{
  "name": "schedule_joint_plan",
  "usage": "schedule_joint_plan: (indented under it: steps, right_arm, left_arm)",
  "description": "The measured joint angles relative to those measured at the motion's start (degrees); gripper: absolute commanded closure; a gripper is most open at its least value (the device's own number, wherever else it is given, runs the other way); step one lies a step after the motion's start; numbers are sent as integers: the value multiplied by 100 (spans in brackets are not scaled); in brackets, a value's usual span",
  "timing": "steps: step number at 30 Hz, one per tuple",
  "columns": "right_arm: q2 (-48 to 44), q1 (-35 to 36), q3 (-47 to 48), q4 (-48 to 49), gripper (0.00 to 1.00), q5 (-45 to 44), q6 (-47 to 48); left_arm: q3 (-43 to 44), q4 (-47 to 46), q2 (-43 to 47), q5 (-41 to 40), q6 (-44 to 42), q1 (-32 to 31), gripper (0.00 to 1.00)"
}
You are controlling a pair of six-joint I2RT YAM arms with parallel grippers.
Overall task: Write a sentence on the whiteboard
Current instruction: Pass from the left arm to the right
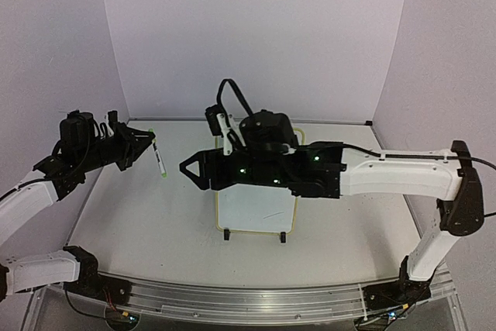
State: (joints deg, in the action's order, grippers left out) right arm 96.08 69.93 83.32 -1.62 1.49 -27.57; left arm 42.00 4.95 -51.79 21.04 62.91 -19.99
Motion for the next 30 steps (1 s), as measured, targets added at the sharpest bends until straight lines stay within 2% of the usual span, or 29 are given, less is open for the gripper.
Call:
schedule_joint_plan:
  steps: [8, 16, 24, 27, 30]
  right_arm:
    - [1558, 125, 1358, 70, 41, -427, -164]
    - [2319, 114, 2363, 62, 53, -632, -232]
    - [2820, 114, 2863, -90, 67, -766, -259]
    - [2930, 112, 2968, -150, 79, -828, -285]
    - [3000, 111, 3065, -189, 99, -897, -369]
  left_arm:
    - [-126, -202, 145, -209, 485, -11, 100]
    - [-154, -237, 153, -273, 659, -24, 100]
    - [-320, -334, 153, -314, 813, -30, 100]
    - [-374, -363, 158, -330, 873, -33, 100]
    - [-428, -368, 173, -332, 914, -33, 100]
